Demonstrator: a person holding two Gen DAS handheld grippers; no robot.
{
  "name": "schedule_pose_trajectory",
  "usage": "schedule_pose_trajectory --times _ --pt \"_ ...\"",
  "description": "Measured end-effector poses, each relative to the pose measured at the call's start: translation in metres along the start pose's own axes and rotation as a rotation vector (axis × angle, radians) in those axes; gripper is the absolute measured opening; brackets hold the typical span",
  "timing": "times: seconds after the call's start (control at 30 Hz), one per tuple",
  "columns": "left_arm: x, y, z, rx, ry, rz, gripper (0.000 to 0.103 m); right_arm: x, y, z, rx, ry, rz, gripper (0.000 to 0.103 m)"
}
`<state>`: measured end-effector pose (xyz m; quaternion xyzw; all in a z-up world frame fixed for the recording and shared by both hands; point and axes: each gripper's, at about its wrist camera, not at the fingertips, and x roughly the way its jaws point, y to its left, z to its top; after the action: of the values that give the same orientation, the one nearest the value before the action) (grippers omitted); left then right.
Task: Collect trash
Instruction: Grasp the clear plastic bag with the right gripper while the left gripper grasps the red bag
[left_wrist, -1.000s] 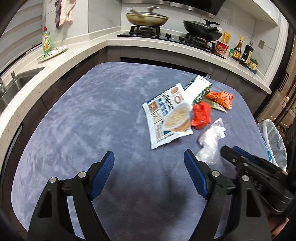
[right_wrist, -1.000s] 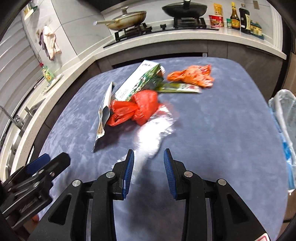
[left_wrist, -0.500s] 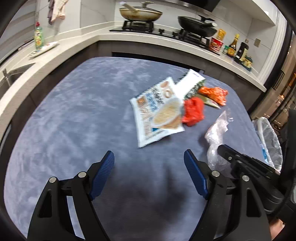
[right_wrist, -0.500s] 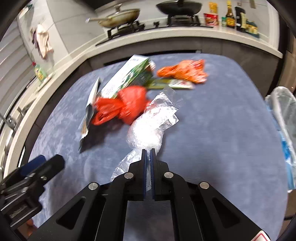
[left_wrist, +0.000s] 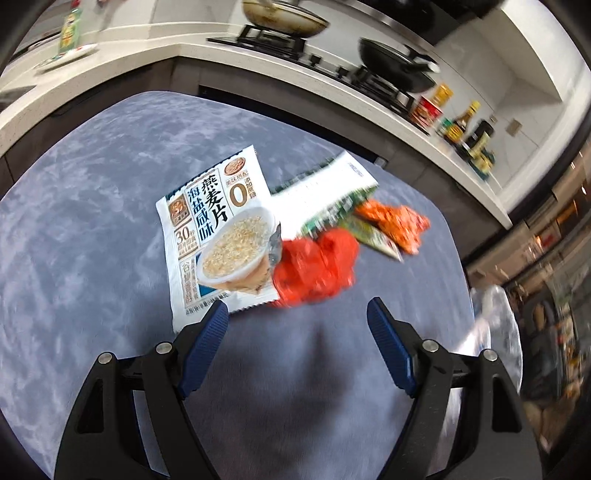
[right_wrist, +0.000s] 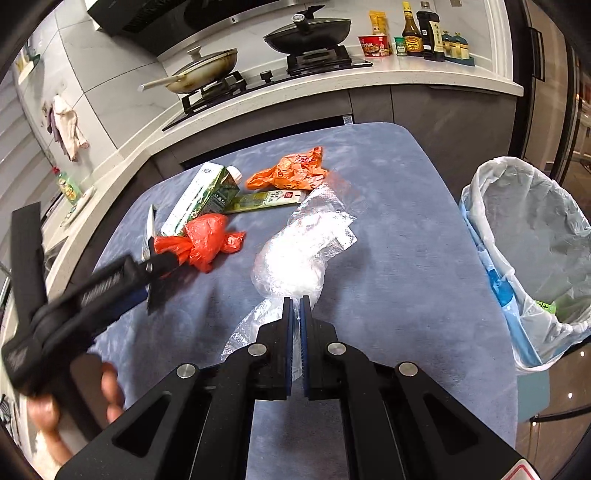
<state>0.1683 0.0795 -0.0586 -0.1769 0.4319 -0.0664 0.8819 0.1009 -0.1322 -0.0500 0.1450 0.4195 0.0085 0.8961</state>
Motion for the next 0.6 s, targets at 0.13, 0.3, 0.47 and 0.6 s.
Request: schedule_pose_trajectory --times 0.13,0.3,0.47,0.6 --pt "0.008 0.0 0.01 -0.013 -0.013 0.019 0.062 0.002 -0.004 0.0 0.013 0.004 0.008 0.004" --pt "0.02 -0.005 0.012 0.031 0.021 0.032 0.023 0.003 -0.009 0.001 0.02 0.004 0.014 0.004" --pt "0.012 -0.012 0.005 0.067 0.031 0.006 0.002 0.0 -0.014 0.0 0.028 0.002 0.019 0.004" --pt "-0.006 -0.02 0.0 0.098 0.014 -0.015 0.0 -0.01 -0.015 -0.001 0.022 -0.013 0.018 0.004"
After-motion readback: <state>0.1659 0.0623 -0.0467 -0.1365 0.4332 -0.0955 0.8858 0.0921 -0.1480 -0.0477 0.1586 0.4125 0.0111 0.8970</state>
